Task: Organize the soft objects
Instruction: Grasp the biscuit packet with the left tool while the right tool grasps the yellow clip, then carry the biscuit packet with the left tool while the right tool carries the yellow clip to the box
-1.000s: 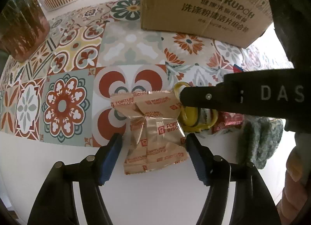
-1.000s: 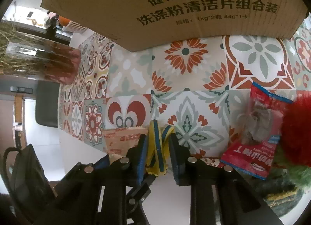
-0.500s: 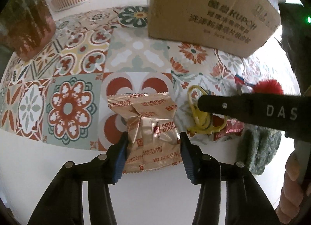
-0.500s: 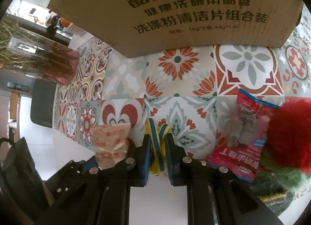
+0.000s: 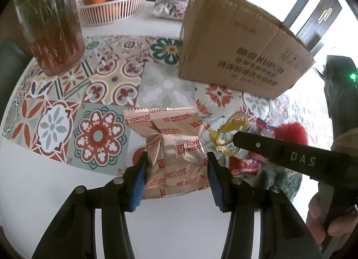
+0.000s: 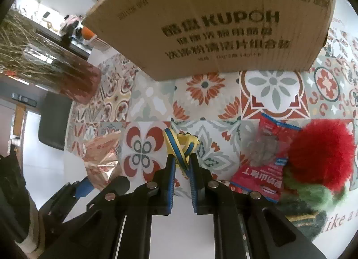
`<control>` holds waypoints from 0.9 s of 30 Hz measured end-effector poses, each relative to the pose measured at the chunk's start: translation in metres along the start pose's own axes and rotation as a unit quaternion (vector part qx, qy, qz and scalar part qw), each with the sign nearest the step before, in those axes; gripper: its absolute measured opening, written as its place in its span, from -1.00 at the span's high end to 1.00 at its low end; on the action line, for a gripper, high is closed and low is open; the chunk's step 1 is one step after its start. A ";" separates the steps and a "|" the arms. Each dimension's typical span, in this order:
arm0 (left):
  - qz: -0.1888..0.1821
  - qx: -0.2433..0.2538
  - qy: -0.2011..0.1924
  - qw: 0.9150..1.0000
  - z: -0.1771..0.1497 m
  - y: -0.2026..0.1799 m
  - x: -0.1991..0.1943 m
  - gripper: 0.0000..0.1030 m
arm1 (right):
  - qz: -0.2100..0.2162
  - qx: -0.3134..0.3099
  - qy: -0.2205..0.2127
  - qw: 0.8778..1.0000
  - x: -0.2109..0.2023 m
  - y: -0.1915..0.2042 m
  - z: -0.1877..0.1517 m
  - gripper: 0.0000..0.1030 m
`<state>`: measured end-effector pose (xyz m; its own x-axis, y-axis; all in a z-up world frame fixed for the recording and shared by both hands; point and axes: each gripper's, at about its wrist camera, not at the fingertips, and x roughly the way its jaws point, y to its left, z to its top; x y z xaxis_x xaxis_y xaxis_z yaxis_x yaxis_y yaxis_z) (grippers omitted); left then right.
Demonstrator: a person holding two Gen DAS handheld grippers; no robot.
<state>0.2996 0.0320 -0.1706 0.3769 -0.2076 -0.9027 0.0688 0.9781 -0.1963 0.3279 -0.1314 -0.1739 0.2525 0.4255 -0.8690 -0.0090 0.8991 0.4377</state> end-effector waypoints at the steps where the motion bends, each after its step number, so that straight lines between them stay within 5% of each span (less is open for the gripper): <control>1: 0.000 -0.001 -0.004 1.000 0.001 0.000 -0.004 0.04 | 0.000 -0.002 -0.004 1.000 -0.003 0.001 0.000 0.73; 27: -0.019 0.045 -0.114 0.992 0.034 -0.034 -0.075 0.04 | -0.010 -0.032 -0.149 0.988 -0.109 0.014 -0.001 0.73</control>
<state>0.3006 0.0149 -0.0834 0.5705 -0.2465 -0.7834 0.1649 0.9688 -0.1848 0.2997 -0.1650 -0.0732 0.5270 0.3671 -0.7665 -0.0593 0.9156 0.3977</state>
